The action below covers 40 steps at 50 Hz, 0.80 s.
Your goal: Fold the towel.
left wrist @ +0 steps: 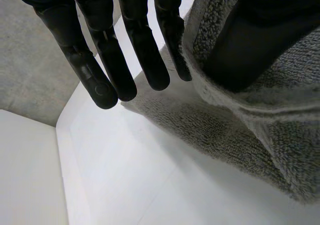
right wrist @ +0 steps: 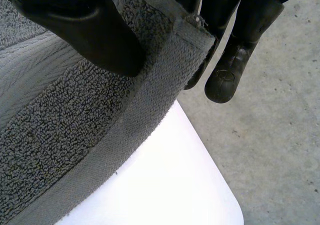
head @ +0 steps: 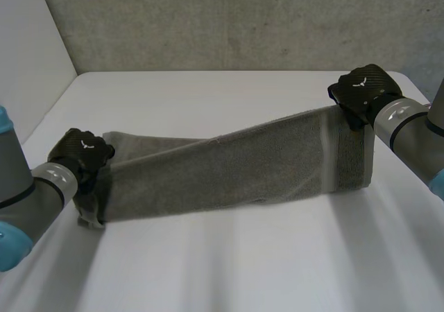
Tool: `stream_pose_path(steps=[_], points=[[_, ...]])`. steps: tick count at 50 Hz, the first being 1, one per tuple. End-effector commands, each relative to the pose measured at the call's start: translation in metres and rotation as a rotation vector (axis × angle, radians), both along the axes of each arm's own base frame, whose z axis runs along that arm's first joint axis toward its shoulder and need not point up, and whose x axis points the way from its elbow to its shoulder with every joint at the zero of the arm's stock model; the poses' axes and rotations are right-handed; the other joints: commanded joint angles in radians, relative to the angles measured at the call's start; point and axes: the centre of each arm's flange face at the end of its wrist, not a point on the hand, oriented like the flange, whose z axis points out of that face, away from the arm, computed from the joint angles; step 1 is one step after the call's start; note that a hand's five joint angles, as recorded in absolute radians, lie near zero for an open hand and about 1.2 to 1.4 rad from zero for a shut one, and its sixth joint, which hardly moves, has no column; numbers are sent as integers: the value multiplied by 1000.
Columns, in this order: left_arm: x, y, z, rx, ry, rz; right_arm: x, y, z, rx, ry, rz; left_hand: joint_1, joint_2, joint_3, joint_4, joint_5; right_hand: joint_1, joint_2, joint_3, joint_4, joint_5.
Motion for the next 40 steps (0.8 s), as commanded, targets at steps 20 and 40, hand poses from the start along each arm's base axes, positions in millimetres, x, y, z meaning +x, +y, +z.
stream_pose_path(steps=[20, 40], points=[[-14, -115, 176, -862, 200, 19, 13, -45, 135, -812, -266, -24, 220, 220, 219, 217, 45, 54, 50, 50, 48, 29], [17, -47, 49, -387, 263, -13, 4, -8, 13, -175, -105, 61, 220, 220, 219, 217, 45, 54, 50, 50, 48, 29]])
